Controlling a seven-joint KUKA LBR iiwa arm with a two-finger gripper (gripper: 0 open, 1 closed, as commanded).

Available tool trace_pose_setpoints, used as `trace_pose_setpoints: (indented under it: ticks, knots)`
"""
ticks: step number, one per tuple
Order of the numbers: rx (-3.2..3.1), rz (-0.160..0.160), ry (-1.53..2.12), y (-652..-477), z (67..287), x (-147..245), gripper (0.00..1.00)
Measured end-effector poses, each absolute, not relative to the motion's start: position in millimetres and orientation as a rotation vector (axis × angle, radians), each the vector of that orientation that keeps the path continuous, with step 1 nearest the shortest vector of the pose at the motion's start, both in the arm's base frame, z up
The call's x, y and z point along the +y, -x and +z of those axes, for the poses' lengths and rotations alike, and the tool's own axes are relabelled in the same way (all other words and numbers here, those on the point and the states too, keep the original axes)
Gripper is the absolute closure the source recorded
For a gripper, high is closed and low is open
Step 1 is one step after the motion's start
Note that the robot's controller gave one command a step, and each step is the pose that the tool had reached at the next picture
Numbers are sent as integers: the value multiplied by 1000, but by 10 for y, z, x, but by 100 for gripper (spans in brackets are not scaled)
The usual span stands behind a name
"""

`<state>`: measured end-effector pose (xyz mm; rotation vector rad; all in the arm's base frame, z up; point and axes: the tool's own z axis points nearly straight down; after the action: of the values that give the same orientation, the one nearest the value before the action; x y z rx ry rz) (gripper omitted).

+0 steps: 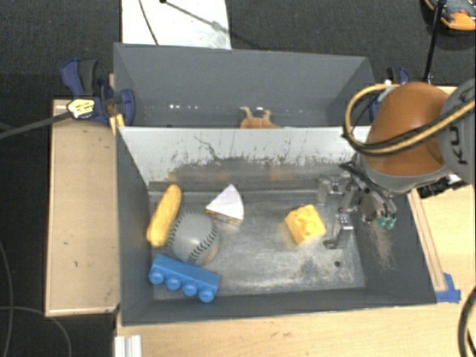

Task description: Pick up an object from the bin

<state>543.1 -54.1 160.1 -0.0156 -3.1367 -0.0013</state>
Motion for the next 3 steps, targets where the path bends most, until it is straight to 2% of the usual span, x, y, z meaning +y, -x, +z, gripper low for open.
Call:
trace_pose_setpoints:
  ticks: [2, 3]
  knots:
    - [-3145, 0, 13, -5454, 1641, -540, 0]
    - [-3129, 0, -307, -5607, 1237, -574, 0]
